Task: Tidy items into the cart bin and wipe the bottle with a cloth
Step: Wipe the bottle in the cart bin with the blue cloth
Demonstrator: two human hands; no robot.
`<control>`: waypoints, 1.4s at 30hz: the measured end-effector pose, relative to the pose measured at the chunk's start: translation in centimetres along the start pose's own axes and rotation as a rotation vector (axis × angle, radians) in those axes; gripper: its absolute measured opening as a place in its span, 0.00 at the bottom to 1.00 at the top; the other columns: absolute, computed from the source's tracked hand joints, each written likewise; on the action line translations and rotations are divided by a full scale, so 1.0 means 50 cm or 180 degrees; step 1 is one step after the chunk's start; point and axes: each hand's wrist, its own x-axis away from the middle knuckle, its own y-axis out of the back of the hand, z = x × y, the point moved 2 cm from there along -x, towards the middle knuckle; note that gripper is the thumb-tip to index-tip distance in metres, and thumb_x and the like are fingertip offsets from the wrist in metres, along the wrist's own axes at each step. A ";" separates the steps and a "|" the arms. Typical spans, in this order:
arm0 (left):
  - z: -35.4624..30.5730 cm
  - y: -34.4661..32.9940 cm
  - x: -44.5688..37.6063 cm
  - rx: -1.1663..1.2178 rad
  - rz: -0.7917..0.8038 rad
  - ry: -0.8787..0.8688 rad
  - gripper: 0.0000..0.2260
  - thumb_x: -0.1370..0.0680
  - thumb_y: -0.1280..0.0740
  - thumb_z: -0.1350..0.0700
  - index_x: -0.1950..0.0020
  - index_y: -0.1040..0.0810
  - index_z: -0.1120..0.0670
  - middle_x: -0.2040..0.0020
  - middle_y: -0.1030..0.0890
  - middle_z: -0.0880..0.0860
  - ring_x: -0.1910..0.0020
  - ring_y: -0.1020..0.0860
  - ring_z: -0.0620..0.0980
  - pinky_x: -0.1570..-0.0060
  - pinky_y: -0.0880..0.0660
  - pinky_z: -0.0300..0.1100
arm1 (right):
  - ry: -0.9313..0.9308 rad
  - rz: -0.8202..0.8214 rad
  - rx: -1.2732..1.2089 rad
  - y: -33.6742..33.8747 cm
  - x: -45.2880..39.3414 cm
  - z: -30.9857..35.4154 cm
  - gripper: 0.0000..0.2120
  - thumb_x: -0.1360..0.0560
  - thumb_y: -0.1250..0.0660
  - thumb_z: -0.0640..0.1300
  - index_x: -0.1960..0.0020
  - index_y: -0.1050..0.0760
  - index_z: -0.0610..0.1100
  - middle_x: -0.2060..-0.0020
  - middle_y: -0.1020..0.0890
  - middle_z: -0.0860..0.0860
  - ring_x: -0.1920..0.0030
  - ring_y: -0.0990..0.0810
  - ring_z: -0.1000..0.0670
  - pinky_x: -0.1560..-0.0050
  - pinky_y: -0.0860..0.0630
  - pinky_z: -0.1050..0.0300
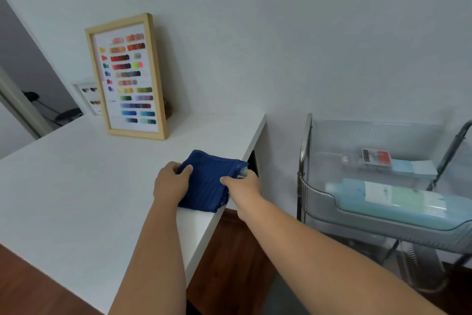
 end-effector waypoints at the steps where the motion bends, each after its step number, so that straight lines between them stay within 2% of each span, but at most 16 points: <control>1: -0.004 0.001 0.002 0.0265 0.0002 -0.0092 0.08 0.20 0.38 0.48 0.46 0.26 0.52 0.51 0.21 0.50 0.52 0.23 0.49 0.56 0.28 0.45 | -0.0019 0.0063 -0.0062 0.001 -0.001 0.002 0.17 0.29 0.28 0.38 0.43 0.25 0.46 0.50 0.19 0.50 0.52 0.20 0.52 0.61 0.25 0.62; 7: -0.063 0.014 0.034 0.0978 -0.0035 -0.0370 0.08 0.18 0.40 0.46 0.42 0.30 0.46 0.45 0.24 0.46 0.46 0.25 0.49 0.48 0.27 0.47 | 0.0103 0.0342 -0.0484 0.044 0.014 0.014 0.10 0.25 0.32 0.38 0.46 0.24 0.48 0.49 0.18 0.48 0.48 0.19 0.48 0.48 0.22 0.55; 9: -0.094 0.015 0.051 0.1273 -0.0027 -0.0433 0.06 0.19 0.39 0.45 0.45 0.28 0.44 0.48 0.22 0.43 0.47 0.23 0.47 0.51 0.26 0.44 | 0.0273 0.0519 -0.0862 0.073 0.026 0.027 0.10 0.23 0.34 0.38 0.44 0.24 0.48 0.47 0.17 0.47 0.46 0.19 0.48 0.45 0.22 0.52; 12: -0.153 0.006 0.093 0.1941 0.0283 -0.0418 0.02 0.20 0.37 0.45 0.49 0.26 0.41 0.52 0.19 0.41 0.50 0.21 0.45 0.58 0.25 0.42 | 0.0425 0.0755 -0.1905 0.124 0.046 0.056 0.11 0.23 0.36 0.37 0.43 0.23 0.48 0.47 0.16 0.48 0.48 0.17 0.48 0.48 0.21 0.52; 15: -0.222 -0.018 0.142 0.2312 0.0781 -0.0572 0.04 0.20 0.36 0.46 0.50 0.23 0.43 0.54 0.16 0.44 0.55 0.17 0.45 0.60 0.21 0.44 | 0.0305 0.0318 -0.2025 0.182 0.062 0.077 0.15 0.25 0.31 0.40 0.40 0.27 0.48 0.47 0.16 0.46 0.48 0.17 0.47 0.53 0.19 0.50; 17: -0.272 -0.030 0.169 0.2080 0.1070 -0.0909 0.04 0.20 0.35 0.46 0.52 0.23 0.44 0.56 0.15 0.47 0.58 0.16 0.46 0.61 0.21 0.44 | 0.0360 -0.0274 -0.1379 0.218 0.078 0.079 0.20 0.27 0.29 0.40 0.39 0.31 0.50 0.45 0.20 0.47 0.49 0.19 0.50 0.59 0.22 0.57; 19: -0.320 -0.044 0.195 0.1629 0.1300 -0.1247 0.04 0.21 0.35 0.47 0.52 0.24 0.45 0.57 0.15 0.50 0.58 0.16 0.50 0.59 0.21 0.47 | 0.0821 -0.0947 -0.0398 0.253 0.104 0.083 0.22 0.29 0.29 0.41 0.40 0.34 0.55 0.42 0.27 0.53 0.47 0.24 0.55 0.56 0.26 0.62; 21: -0.367 -0.061 0.223 0.1012 0.1442 -0.1627 0.04 0.20 0.35 0.48 0.53 0.25 0.47 0.58 0.16 0.50 0.57 0.17 0.52 0.58 0.21 0.50 | 0.1398 -0.1167 0.0141 0.285 0.134 0.093 0.18 0.28 0.31 0.43 0.45 0.31 0.60 0.42 0.29 0.55 0.46 0.27 0.57 0.53 0.24 0.60; 24: -0.438 -0.088 0.278 0.0120 0.1397 -0.2322 0.04 0.20 0.37 0.48 0.51 0.27 0.47 0.59 0.18 0.47 0.60 0.20 0.46 0.62 0.27 0.42 | 0.1250 -0.0568 -0.0642 0.327 0.171 0.115 0.09 0.22 0.37 0.42 0.49 0.22 0.53 0.51 0.19 0.51 0.59 0.20 0.62 0.63 0.24 0.67; 28: -0.527 -0.139 0.370 -0.0626 0.1342 -0.3155 0.05 0.20 0.38 0.49 0.48 0.28 0.49 0.57 0.19 0.49 0.57 0.22 0.51 0.57 0.26 0.47 | 0.0658 -0.0185 -0.1486 0.401 0.192 0.129 0.12 0.20 0.42 0.44 0.44 0.20 0.45 0.49 0.16 0.47 0.48 0.18 0.48 0.45 0.23 0.54; 31: -0.571 -0.187 0.430 -0.0728 0.1447 -0.3499 0.05 0.20 0.38 0.48 0.49 0.27 0.47 0.55 0.18 0.47 0.57 0.22 0.50 0.56 0.24 0.47 | 0.0715 -0.0112 -0.2074 0.459 0.203 0.148 0.15 0.19 0.42 0.50 0.45 0.19 0.45 0.50 0.16 0.47 0.50 0.18 0.49 0.47 0.22 0.54; 33: -0.587 -0.216 0.455 -0.0315 0.1842 -0.3398 0.03 0.21 0.36 0.47 0.52 0.24 0.44 0.54 0.18 0.43 0.56 0.20 0.45 0.55 0.24 0.44 | 0.0659 -0.0033 -0.2521 0.497 0.204 0.159 0.18 0.20 0.42 0.55 0.49 0.16 0.46 0.50 0.15 0.48 0.50 0.17 0.49 0.47 0.22 0.53; 35: -0.596 -0.243 0.457 0.0180 0.2148 -0.3085 0.05 0.22 0.34 0.46 0.56 0.22 0.43 0.56 0.17 0.42 0.58 0.19 0.42 0.55 0.23 0.41 | 0.0574 -0.0036 -0.2853 0.535 0.199 0.163 0.20 0.21 0.41 0.57 0.46 0.17 0.45 0.47 0.16 0.46 0.48 0.17 0.47 0.45 0.24 0.51; 38: -0.589 -0.283 0.400 0.0756 0.1809 -0.2576 0.07 0.23 0.34 0.46 0.59 0.21 0.46 0.59 0.17 0.44 0.61 0.17 0.45 0.58 0.22 0.42 | 0.0430 0.0130 -0.3214 0.578 0.193 0.162 0.24 0.25 0.38 0.58 0.40 0.19 0.42 0.41 0.18 0.44 0.44 0.19 0.43 0.38 0.28 0.45; 40: -0.567 -0.315 0.337 0.0667 0.1453 -0.2218 0.06 0.23 0.34 0.48 0.58 0.21 0.47 0.58 0.17 0.45 0.60 0.17 0.47 0.57 0.22 0.43 | 0.0447 0.0199 -0.3408 0.606 0.190 0.160 0.25 0.25 0.39 0.58 0.35 0.23 0.44 0.38 0.21 0.44 0.41 0.20 0.41 0.38 0.28 0.41; 42: -0.530 -0.356 0.276 -0.0121 0.1467 -0.2020 0.02 0.23 0.34 0.51 0.53 0.21 0.47 0.53 0.17 0.47 0.55 0.19 0.48 0.56 0.25 0.40 | 0.0553 0.0180 -0.3484 0.634 0.187 0.161 0.25 0.24 0.39 0.58 0.33 0.25 0.46 0.37 0.21 0.44 0.41 0.20 0.41 0.41 0.26 0.39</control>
